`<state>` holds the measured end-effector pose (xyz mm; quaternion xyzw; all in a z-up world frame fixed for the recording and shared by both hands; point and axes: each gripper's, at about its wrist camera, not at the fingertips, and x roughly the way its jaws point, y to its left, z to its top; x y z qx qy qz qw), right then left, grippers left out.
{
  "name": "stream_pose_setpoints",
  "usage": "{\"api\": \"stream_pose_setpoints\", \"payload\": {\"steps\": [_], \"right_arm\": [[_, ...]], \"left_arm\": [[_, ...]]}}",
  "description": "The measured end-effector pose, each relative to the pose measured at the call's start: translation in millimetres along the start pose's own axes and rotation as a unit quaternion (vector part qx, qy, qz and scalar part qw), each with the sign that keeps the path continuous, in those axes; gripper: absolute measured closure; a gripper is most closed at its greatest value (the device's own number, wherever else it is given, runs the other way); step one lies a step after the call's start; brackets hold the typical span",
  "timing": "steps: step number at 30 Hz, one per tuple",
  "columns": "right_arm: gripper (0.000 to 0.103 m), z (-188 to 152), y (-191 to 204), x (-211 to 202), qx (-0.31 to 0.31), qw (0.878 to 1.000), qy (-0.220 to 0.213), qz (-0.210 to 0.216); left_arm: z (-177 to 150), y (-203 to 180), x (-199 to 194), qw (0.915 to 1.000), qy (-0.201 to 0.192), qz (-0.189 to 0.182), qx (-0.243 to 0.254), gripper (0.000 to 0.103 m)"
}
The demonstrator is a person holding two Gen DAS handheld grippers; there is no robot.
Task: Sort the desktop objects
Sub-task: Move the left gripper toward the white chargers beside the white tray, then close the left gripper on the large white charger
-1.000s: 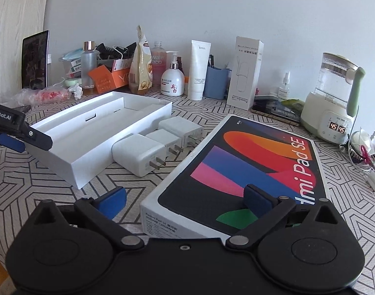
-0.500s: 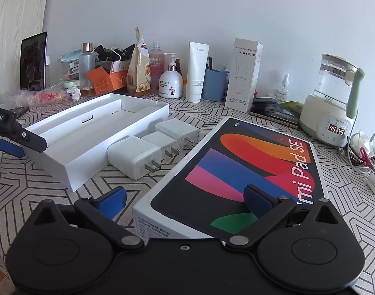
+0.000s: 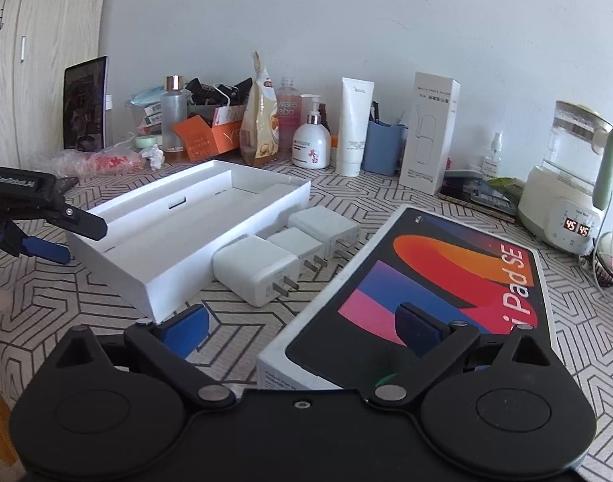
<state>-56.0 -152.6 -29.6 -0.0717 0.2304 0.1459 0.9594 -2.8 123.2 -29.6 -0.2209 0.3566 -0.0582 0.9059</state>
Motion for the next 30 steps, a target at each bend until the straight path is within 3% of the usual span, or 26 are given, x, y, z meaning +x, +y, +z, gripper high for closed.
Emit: {"api": "stream_pose_setpoints", "payload": {"steps": [4,15,18,22,28,29,30], "right_arm": [[0.002,11.0,1.3,-5.3,-0.017,1.0,-0.011,0.011],[0.003,30.8,-3.5,-18.6,-0.05,0.997,-0.019,0.049],[0.007,26.3,-7.1,-24.8,-0.048,0.997,-0.024,0.051],[0.015,18.7,-15.3,-31.2,-0.035,0.997,-0.029,0.058],[0.015,7.8,-38.1,-36.0,-0.013,0.997,-0.041,0.058],[0.017,6.1,-42.7,-36.8,-0.009,0.997,-0.042,0.058],[0.025,4.5,-47.3,-37.5,-0.005,0.997,-0.043,0.057]], "left_arm": [[1.7,-22.2,-12.0,0.9972,-0.029,0.035,0.059,0.0],[0.5,-77.7,-25.3,0.9862,-0.029,-0.024,0.161,0.003],[-0.5,-94.2,-23.8,0.9796,-0.046,-0.031,0.193,0.003],[-0.7,-115.2,-11.6,0.9738,-0.038,-0.04,0.221,0.004],[-14.2,-153.7,9.9,0.957,-0.013,-0.051,0.286,0.024],[-16.7,-159.0,14.0,0.9539,-0.008,-0.048,0.296,0.026],[-18.1,-163.4,18.9,0.9519,-0.007,-0.043,0.303,0.029]]}}
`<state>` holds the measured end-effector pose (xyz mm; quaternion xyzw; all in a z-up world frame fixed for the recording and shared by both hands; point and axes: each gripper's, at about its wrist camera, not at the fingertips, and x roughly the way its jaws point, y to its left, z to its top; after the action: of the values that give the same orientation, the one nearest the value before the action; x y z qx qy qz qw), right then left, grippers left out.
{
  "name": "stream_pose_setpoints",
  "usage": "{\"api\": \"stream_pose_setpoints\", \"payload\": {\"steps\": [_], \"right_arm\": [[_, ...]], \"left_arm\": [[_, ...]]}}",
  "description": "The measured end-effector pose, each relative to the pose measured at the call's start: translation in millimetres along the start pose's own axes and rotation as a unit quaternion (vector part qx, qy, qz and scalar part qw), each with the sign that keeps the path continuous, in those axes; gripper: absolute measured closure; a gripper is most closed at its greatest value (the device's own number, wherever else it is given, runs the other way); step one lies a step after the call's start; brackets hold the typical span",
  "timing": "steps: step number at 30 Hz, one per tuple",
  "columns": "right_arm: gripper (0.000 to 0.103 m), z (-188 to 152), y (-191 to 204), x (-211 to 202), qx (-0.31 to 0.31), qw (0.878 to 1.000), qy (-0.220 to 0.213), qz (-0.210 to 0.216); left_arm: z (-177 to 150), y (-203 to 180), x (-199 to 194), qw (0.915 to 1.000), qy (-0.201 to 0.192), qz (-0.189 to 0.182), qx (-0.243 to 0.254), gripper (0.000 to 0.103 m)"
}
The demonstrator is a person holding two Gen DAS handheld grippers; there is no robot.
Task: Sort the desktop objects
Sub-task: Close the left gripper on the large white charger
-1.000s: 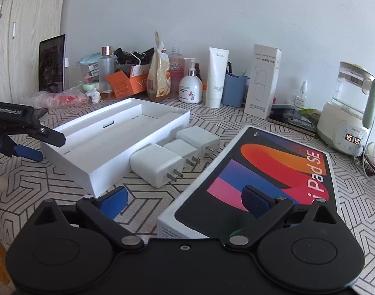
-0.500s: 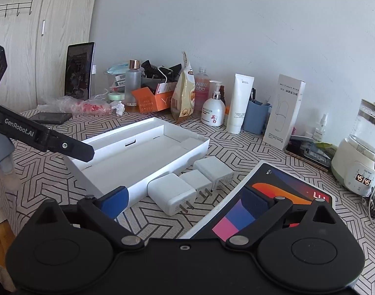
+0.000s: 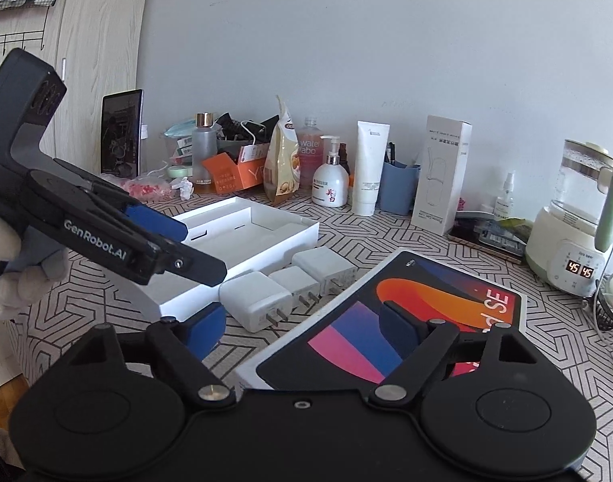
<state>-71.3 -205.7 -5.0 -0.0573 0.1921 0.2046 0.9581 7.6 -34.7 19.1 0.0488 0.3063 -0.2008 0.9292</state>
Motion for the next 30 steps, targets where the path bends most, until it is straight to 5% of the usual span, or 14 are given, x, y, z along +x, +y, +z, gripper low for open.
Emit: {"api": "stream_pose_setpoints", "payload": {"steps": [14,20,30], "right_arm": [[0.029,-16.4,-26.6,-5.3,0.048,0.998,-0.019,0.022],[0.028,-17.4,-25.0,-2.9,0.044,0.999,-0.023,0.021],[0.027,-18.4,-25.7,4.9,0.042,0.999,-0.014,0.018]], "left_arm": [[1.9,-2.0,59.8,0.9977,0.065,0.012,0.009,0.035],[-1.8,-2.0,70.1,0.9956,0.07,0.046,0.043,0.035],[-4.6,0.9,82.6,0.9949,0.097,0.013,0.022,0.031]]}}
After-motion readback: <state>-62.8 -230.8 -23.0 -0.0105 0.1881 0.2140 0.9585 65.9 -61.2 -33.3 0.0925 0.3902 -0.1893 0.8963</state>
